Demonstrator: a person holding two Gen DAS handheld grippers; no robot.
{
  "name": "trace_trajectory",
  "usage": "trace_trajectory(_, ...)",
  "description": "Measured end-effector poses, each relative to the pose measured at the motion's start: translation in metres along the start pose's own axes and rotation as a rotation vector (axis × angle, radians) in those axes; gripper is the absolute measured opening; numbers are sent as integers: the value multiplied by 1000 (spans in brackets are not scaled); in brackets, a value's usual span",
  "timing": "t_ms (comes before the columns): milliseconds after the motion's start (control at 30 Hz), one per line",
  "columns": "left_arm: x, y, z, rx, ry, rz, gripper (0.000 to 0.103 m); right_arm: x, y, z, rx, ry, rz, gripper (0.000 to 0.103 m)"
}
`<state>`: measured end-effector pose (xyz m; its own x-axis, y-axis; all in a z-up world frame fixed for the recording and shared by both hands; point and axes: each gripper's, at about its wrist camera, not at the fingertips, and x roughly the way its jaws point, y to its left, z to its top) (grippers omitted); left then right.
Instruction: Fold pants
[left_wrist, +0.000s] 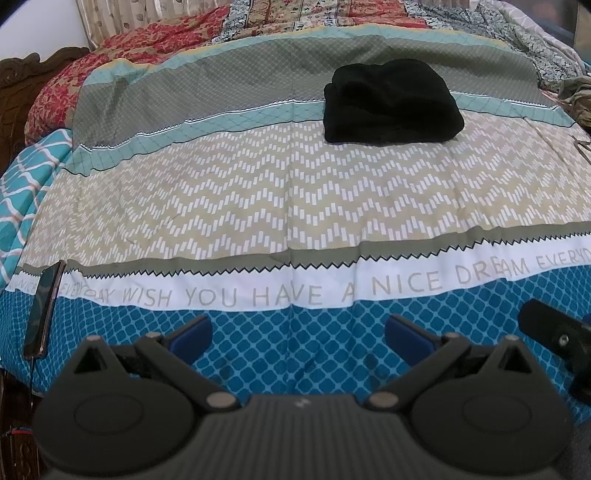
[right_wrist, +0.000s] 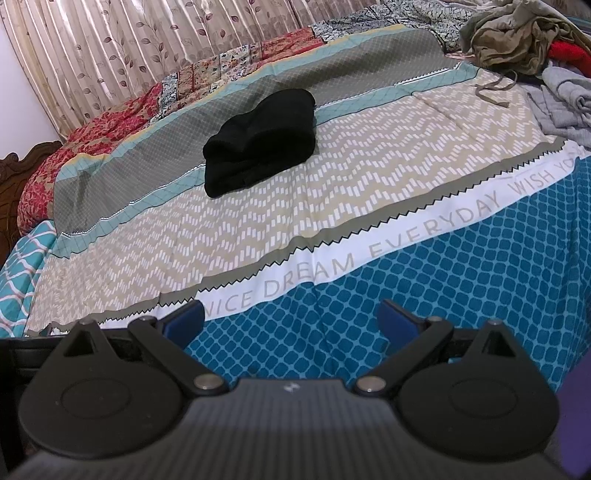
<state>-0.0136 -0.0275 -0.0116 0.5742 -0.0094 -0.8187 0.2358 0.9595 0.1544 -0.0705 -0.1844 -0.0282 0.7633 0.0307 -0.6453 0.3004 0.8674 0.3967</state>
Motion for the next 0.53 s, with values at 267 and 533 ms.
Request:
trace_trajectory(267,0,2,1,-2,2,-3,103,0,0,0,0,1,0,101)
trace_trajectory(533,-7,0,1,16,-36,-28,103,0,1,-2,-16,-19,-1,101)
